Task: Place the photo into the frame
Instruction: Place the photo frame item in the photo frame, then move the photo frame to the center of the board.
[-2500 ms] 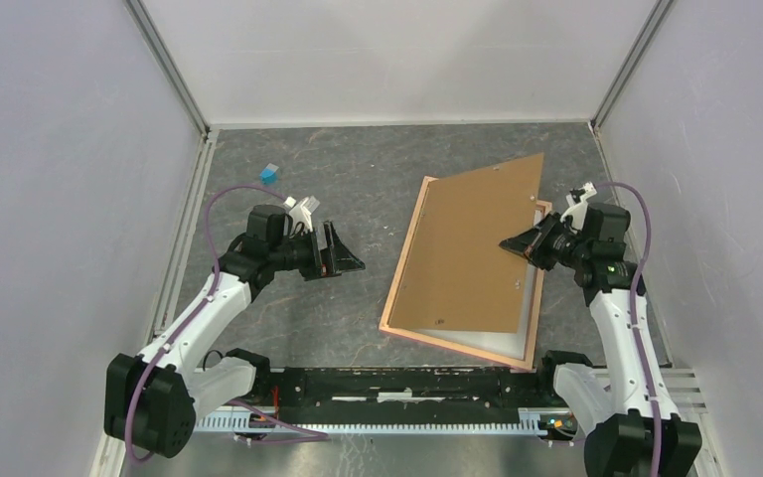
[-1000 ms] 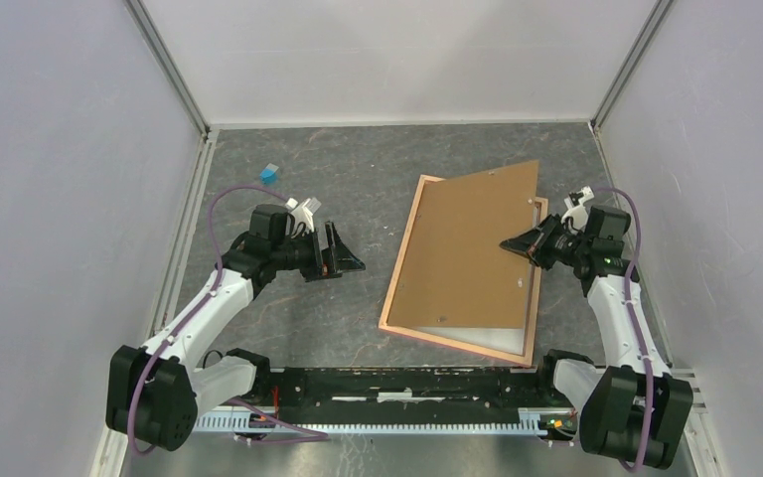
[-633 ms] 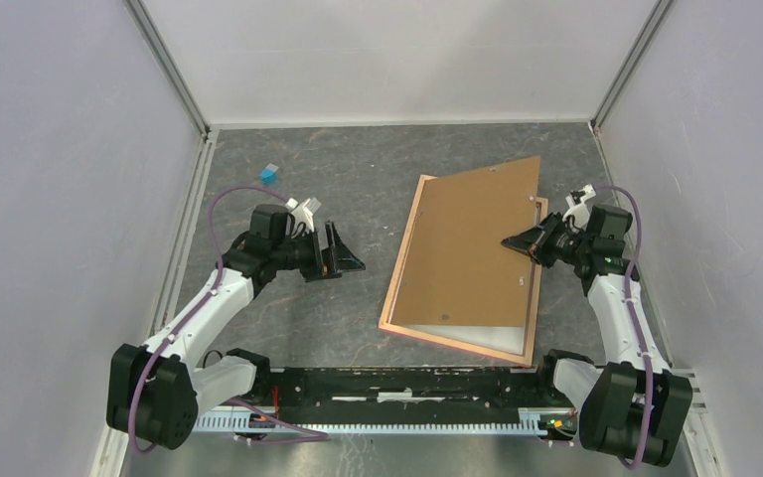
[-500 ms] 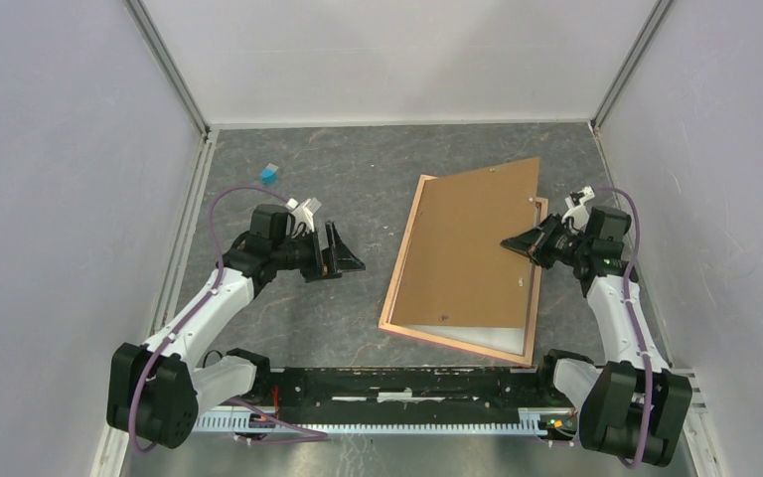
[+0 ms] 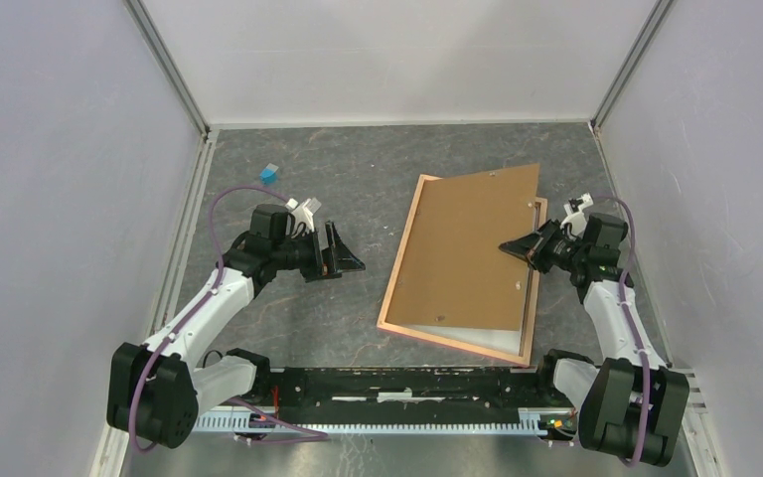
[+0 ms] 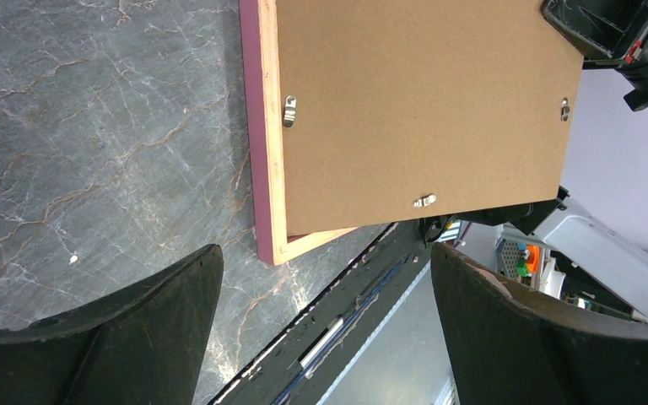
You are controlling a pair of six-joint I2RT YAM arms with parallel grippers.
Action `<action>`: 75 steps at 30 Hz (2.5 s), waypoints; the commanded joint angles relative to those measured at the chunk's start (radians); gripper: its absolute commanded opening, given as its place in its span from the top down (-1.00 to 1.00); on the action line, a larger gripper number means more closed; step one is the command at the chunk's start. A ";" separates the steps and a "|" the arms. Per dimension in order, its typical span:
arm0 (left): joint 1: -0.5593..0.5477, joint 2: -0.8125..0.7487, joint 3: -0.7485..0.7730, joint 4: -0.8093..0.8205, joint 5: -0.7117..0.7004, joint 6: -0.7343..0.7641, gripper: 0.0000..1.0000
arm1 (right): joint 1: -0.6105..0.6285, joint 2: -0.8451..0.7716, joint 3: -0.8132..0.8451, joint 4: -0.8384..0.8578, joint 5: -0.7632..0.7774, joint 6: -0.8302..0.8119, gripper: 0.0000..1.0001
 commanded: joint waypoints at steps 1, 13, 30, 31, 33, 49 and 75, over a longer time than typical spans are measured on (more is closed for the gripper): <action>0.005 0.007 0.025 0.016 0.011 0.060 -0.96 | -0.004 -0.001 -0.008 0.093 -0.031 -0.010 0.84; 0.008 0.008 0.022 0.014 0.007 0.061 -0.96 | 0.006 0.059 0.083 -0.135 0.073 -0.271 -0.23; 0.010 0.022 0.022 0.014 0.015 0.066 -0.96 | 0.005 0.101 0.178 -0.351 0.392 -0.526 -0.57; 0.010 0.021 0.022 0.012 0.013 0.067 -0.96 | 0.005 0.099 0.184 -0.366 0.414 -0.540 -0.58; 0.010 0.025 0.022 0.012 0.014 0.069 -0.97 | 0.005 0.095 0.200 -0.392 0.477 -0.561 -0.61; -0.090 0.080 0.013 0.063 -0.093 0.005 -0.96 | 0.008 0.253 0.139 -0.199 0.553 -0.530 -0.96; -0.484 0.501 0.294 -0.056 -0.741 0.081 -0.06 | 0.295 0.498 0.247 -0.104 0.592 -0.613 -0.92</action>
